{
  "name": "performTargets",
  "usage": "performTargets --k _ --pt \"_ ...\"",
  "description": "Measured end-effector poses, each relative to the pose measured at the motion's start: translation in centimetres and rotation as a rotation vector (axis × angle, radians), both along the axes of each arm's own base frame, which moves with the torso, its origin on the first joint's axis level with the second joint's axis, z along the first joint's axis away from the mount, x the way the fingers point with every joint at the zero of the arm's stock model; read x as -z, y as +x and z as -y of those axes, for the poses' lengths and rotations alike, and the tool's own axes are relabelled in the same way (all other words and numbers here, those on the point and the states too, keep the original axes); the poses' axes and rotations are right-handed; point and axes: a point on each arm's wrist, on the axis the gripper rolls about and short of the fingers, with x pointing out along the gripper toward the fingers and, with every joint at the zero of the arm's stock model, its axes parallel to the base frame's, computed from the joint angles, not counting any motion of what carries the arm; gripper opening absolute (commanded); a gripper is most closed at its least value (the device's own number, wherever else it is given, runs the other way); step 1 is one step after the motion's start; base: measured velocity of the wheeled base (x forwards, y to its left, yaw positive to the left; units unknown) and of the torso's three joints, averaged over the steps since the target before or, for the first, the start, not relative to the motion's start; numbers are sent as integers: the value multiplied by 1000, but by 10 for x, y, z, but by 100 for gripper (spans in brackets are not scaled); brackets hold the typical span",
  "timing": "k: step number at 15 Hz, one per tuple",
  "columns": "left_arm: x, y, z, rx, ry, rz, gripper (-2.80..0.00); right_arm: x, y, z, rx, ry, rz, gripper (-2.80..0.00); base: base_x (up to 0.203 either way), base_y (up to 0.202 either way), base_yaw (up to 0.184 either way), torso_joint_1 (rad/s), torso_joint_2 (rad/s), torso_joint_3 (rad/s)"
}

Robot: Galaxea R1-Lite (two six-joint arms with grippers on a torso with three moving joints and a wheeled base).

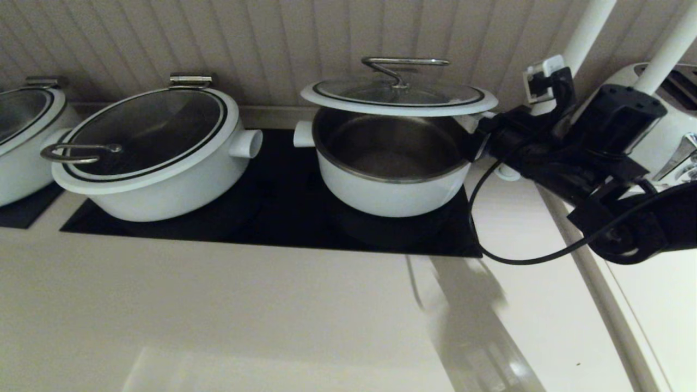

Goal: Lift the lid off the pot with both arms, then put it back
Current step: Open the pot lid completely

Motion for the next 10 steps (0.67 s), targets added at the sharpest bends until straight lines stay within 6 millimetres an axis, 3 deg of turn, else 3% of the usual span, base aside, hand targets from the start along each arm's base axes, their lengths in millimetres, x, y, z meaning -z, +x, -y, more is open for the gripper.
performTargets --k 10 --pt "0 0 0 -1 0 0 -280 -21 -5 2 14 25 57 -280 0 0 0 0 0 0"
